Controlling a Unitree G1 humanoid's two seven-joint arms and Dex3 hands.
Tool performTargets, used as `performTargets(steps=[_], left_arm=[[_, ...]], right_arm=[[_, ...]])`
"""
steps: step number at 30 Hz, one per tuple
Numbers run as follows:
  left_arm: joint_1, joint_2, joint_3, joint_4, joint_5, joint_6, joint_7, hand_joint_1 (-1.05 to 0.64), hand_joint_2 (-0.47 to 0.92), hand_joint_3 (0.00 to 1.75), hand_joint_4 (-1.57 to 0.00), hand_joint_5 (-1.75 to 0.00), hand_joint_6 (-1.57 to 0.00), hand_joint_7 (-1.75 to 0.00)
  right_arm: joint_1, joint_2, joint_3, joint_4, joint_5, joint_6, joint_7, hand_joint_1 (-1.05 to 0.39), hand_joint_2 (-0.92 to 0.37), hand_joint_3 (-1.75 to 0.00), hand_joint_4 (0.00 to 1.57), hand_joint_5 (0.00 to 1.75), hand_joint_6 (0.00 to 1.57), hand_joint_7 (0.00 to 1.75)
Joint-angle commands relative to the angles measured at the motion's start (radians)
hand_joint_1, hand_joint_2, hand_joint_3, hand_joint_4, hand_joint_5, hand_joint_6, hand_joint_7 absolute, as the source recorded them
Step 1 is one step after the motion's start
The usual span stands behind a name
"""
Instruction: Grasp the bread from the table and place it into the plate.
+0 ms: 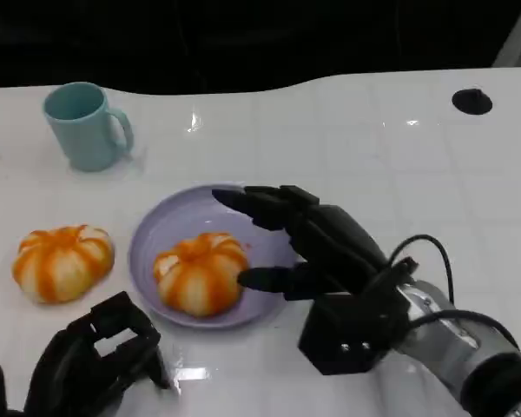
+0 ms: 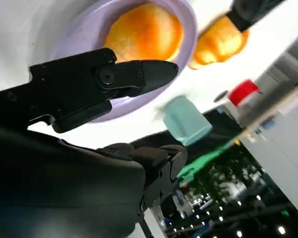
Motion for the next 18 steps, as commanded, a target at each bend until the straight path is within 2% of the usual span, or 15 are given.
performTargets(steps=[1, 8, 13, 18], left_arm=[[0.021, 0.005, 0.000, 0.006, 0.012, 0.015, 0.021, -0.50, 0.92, 0.17, -0.76, -1.66, -0.70, -1.38], [0.015, 0.004, -0.004, 0.012, 0.013, 0.010, 0.021, -0.49, 0.92, 0.19, -0.77, -1.65, -0.71, -1.36], [0.016, 0.001, -0.006, 0.009, 0.014, 0.010, 0.024, -0.48, 0.92, 0.18, -0.78, -1.63, -0.73, -1.34], [0.018, -0.002, -0.008, 0.004, 0.014, 0.008, 0.023, -0.49, 0.92, 0.17, -0.78, -1.65, -0.72, -1.36]], right_arm=[[0.072, -0.036, -0.046, -0.106, 0.096, -0.034, 0.079, -0.62, -0.92, -0.27, 0.11, 0.36, 0.29, 0.02], [0.210, -0.054, -0.114, -0.269, 0.277, -0.072, 0.217, -0.55, -0.92, -0.24, 0.22, 0.47, 0.40, 0.07], [0.287, -0.057, -0.149, -0.327, 0.378, -0.118, 0.285, -0.52, -0.92, -0.23, 0.31, 0.56, 0.53, 0.14], [0.357, -0.042, -0.180, -0.349, 0.527, -0.166, 0.378, -0.47, -0.92, -0.23, 0.41, 0.75, 0.69, 0.22]])
